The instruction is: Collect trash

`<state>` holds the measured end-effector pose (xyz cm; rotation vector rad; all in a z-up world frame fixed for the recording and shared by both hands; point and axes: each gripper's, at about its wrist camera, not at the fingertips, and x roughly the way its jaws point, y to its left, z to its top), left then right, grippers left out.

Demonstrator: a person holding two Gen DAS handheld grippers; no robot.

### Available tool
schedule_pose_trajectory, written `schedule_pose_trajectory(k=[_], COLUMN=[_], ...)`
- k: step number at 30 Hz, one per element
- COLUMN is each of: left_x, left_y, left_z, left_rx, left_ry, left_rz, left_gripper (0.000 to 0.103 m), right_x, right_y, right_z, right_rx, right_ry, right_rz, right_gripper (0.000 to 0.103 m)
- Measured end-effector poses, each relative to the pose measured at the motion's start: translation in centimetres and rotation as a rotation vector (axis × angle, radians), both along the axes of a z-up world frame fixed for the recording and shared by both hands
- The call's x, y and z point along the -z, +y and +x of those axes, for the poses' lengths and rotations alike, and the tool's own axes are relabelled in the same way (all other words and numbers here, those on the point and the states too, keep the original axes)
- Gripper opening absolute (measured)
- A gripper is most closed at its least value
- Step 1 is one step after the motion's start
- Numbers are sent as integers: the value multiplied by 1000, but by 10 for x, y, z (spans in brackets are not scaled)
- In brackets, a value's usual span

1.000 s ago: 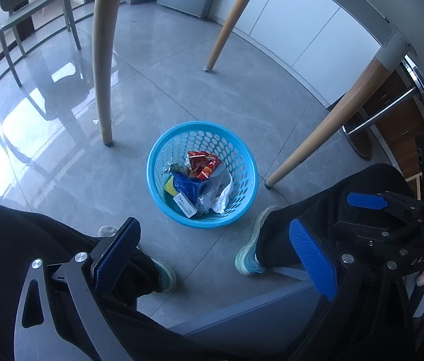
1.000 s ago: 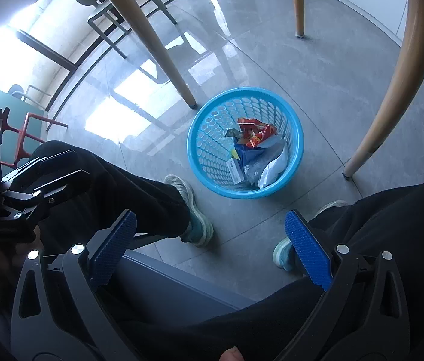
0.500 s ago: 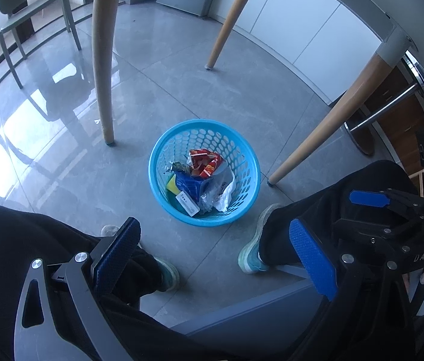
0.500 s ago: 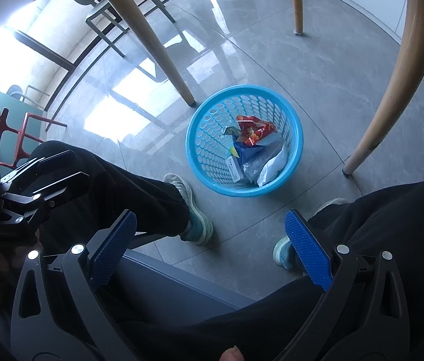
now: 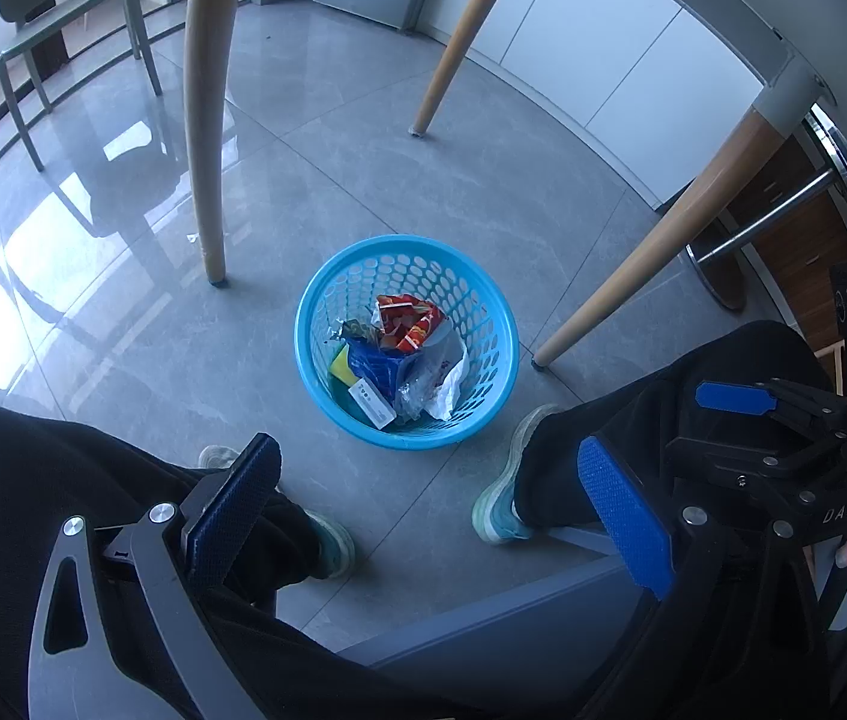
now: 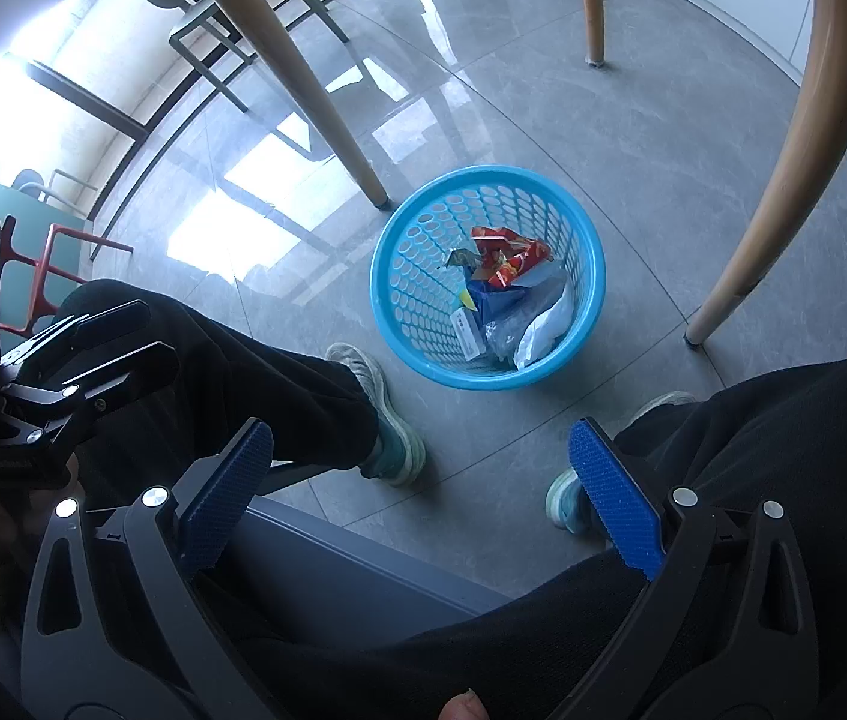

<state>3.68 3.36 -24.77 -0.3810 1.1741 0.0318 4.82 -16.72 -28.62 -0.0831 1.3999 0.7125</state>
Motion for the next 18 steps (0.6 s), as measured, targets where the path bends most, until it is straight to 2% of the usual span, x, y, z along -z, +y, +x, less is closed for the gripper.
schedule_pose_trajectory(k=[18], left_x=[4], left_y=[-3], left_z=[-1], left_rx=[-5], left_ry=[11], left_rz=[-11], left_gripper=[97], right_x=[-1], right_y=[1], right_z=[1], right_rx=[1], right_ry=[2], right_rz=[-1], right_gripper=[95])
